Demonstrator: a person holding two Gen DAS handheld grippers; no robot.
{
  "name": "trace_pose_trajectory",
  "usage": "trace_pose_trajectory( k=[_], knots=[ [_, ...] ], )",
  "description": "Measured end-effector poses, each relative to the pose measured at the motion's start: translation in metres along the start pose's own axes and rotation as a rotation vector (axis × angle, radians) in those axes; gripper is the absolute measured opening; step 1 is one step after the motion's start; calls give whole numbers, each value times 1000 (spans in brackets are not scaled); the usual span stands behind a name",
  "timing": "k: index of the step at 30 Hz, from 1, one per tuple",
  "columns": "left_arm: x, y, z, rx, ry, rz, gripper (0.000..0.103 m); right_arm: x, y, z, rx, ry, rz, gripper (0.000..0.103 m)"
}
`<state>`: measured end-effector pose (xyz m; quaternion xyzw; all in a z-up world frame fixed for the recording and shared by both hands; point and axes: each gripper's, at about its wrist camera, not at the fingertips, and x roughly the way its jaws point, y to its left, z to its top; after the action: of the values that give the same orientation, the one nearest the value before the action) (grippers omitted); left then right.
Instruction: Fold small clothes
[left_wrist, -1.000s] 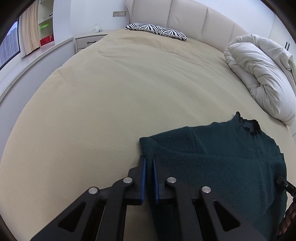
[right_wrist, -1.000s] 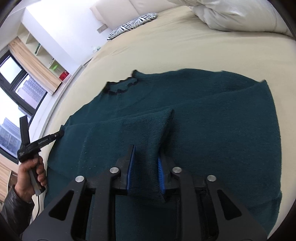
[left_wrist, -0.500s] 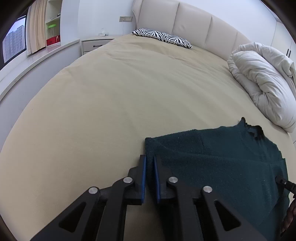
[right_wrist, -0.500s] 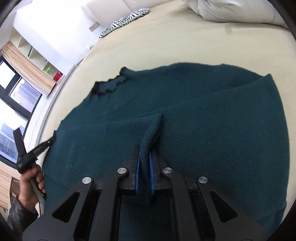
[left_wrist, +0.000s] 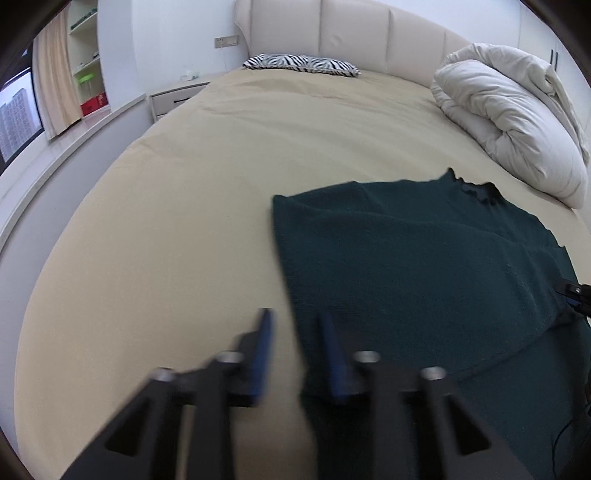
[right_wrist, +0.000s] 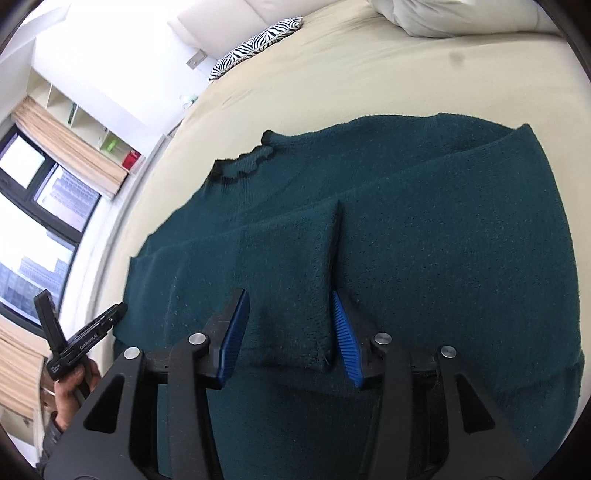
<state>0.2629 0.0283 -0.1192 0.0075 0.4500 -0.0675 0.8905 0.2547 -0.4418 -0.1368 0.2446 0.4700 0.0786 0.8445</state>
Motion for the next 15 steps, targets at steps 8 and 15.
trace_pose_trajectory(
  k=[8, 15],
  knots=[
    [-3, 9, -2, -17, -29, 14, 0, 0, 5, 1, -25, 1, -71, 7],
    [3, 19, -5, -55, -31, 37, 1, 14, -13, -3, 57, 26, -28, 7]
  ],
)
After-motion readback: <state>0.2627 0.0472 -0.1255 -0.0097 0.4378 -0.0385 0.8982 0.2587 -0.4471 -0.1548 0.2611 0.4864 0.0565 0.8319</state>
